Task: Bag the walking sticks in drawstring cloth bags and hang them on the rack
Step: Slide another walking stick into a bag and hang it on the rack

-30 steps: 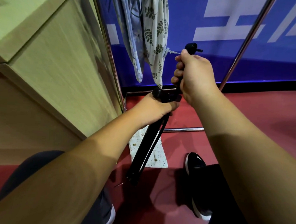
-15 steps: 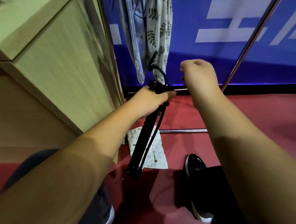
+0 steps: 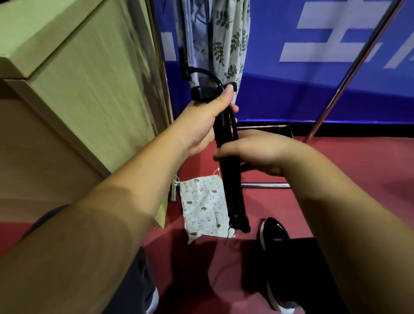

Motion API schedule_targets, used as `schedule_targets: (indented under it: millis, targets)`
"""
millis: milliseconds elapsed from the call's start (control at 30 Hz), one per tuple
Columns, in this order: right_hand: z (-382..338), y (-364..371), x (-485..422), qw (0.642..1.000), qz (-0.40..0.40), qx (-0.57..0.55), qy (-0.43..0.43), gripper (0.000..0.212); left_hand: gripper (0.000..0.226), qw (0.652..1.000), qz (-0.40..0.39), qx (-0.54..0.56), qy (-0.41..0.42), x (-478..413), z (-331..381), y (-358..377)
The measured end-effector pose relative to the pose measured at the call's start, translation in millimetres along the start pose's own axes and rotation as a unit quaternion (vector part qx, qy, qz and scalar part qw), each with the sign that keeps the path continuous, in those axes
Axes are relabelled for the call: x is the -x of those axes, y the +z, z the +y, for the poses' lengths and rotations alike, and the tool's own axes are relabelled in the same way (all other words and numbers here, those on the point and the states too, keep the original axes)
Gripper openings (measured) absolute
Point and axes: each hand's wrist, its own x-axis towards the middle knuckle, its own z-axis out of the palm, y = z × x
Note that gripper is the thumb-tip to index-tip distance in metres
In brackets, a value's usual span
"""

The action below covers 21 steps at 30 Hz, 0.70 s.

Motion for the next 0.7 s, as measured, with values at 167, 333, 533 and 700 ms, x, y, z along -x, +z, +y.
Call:
schedule_targets:
  millis: [167, 333, 533, 700]
  targets:
    - [1, -3, -1, 0.995, 0.095, 0.024, 0.001, 0.025, 0.028, 0.998, 0.021, 0.059, 0.017, -3, -1, 4]
    - [0, -3, -3, 0.993, 0.106, 0.034, 0.045, 0.023, 0.047, 0.998, 0.060, 0.022, -0.003, -2, -6, -6]
    - [6, -5, -9, 0.981, 0.145, 0.101, 0.074, 0.017, 0.032, 0.996, 0.068, -0.047, -0.026, 0, -4, -18]
    - [34, -2, -19, 0.964, 0.143, 0.200, 0.104, 0.022, 0.025, 0.986, 0.074, -0.137, -0.063, 0, -23, -31]
